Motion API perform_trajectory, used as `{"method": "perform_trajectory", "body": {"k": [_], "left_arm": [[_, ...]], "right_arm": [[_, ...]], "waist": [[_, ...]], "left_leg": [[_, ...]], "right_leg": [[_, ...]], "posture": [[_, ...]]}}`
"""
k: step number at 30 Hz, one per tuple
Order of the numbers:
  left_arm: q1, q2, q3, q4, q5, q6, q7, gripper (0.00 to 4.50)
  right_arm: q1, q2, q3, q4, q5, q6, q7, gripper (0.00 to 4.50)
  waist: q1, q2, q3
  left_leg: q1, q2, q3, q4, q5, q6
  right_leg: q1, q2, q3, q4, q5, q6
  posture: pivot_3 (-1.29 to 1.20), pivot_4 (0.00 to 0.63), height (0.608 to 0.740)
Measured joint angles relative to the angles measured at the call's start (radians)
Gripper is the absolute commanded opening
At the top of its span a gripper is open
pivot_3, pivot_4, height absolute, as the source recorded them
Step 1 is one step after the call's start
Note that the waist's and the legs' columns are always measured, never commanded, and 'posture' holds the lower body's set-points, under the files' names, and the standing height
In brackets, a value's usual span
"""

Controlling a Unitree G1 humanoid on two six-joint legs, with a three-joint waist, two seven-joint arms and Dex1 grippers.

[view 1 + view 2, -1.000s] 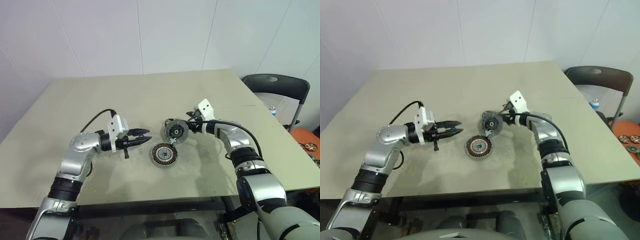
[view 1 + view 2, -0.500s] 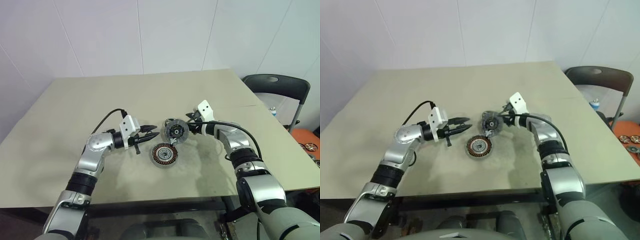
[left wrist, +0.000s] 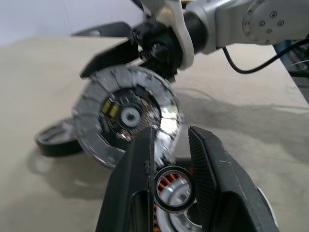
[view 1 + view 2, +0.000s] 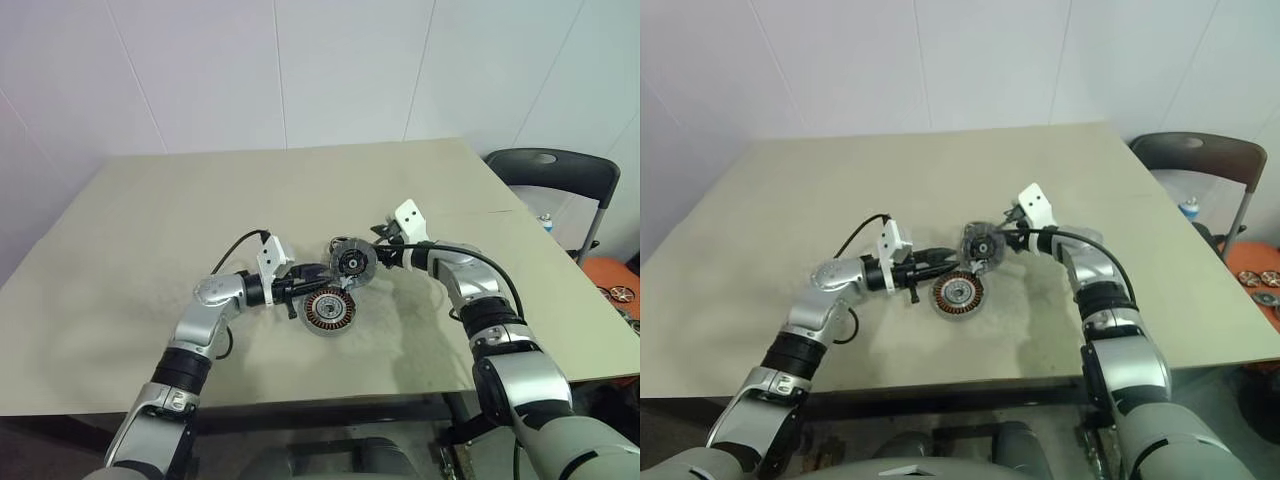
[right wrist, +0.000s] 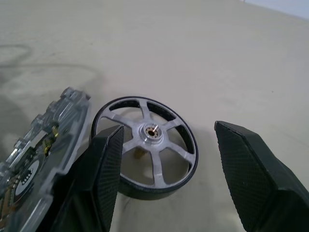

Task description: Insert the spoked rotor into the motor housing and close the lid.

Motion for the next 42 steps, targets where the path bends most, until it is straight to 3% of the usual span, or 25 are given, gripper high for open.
{"method": "perform_trajectory", "body": {"k": [28, 33, 42], "left_arm": [[0.047, -0.023, -0.065, 0.023, 0.044, 0.045, 0.021, 0.75], [0.047, -0.034, -0.059, 0.052, 0.044, 0.022, 0.041, 2.32], [0.055, -0.035, -0.04, 0.077, 0.051, -0.029, 0.086, 2.32]], "right_arm": [[0.02, -0.001, -0.001, -0.023, 0.0, 0.01, -0.01, 3.14], [0.023, -0.001, -0.001, -0.023, 0.0, 0.01, -0.011, 3.14], [0.026, -0.001, -0.001, -0.03, 0.0, 0.016, -0.012, 3.14]], "waist": [[0.001, 0.0, 0.0], [0.002, 0.0, 0.0], [0.0, 0.0, 0.0]], "left_leg": [[0.0, 0.0, 0.0, 0.0, 0.0, 0.0], [0.0, 0.0, 0.0, 0.0, 0.0, 0.0], [0.0, 0.0, 0.0, 0.0, 0.0, 0.0]], "right_leg": [[0.0, 0.0, 0.0, 0.0, 0.0, 0.0], [0.0, 0.0, 0.0, 0.0, 0.0, 0.0], [0.0, 0.0, 0.0, 0.0, 0.0, 0.0]], "posture": [[0.0, 0.0, 0.74], [0.0, 0.0, 0.74], [0.0, 0.0, 0.74]]}}
